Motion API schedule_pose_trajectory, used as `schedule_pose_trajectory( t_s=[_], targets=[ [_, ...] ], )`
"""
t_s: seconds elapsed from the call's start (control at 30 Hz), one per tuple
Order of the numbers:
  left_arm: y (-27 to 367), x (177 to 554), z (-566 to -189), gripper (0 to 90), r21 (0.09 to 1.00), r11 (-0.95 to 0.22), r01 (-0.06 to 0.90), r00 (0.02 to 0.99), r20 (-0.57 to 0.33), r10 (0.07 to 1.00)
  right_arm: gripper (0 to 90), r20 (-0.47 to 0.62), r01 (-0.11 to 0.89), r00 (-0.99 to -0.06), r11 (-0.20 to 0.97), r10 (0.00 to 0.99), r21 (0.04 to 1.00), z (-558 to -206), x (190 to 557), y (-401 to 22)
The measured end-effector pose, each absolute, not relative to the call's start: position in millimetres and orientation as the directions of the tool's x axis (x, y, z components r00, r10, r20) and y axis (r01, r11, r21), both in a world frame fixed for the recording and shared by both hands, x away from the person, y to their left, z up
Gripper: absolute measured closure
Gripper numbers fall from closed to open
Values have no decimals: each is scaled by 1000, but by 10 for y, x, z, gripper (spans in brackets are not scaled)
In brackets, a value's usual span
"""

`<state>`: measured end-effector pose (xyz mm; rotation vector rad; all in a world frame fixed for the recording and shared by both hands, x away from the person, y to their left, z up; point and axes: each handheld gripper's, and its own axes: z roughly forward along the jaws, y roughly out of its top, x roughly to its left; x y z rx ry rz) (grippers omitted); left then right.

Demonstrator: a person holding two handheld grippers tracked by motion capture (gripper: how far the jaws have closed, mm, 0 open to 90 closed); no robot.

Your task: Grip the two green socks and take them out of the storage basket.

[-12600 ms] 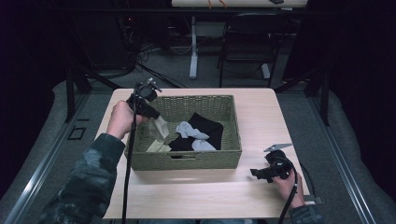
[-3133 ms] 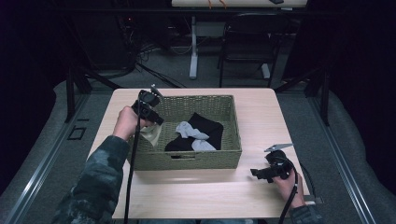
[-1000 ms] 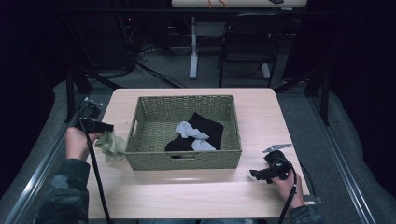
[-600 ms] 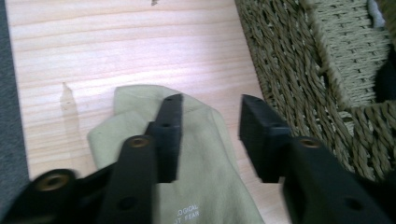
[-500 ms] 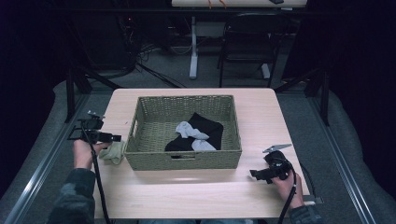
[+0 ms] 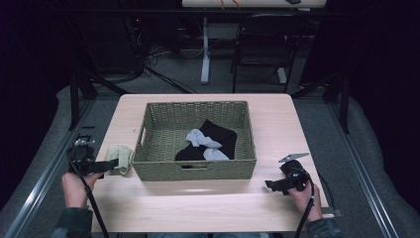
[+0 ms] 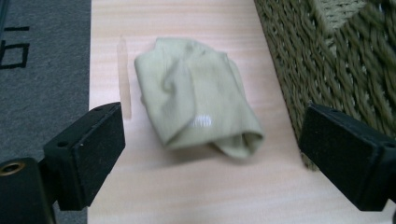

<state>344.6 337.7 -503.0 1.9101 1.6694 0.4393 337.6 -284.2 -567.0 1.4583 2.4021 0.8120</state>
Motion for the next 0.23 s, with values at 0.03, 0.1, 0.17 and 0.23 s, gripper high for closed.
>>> schedule_pose_trajectory(
  t_s=[0.03,0.1,0.17,0.23],
  targets=[
    [3365,3378,-5065,60,598,-77,798,170,-101,980,80,97,750,-485,356,869,558,-5670,3376,-2842],
    [3337,3265,-5140,29,600,-82,796,162,-81,983,80,98,749,-488,358,867,558,-5668,3372,-2845],
    [3319,3165,-5218,14,607,-73,791,143,-68,987,80,99,749,-490,360,866,556,-5672,3371,-2851],
    [3309,3061,-5327,18,605,-63,794,129,-66,989,80,102,751,-489,358,866,555,-5674,3375,-2860]
  ],
)
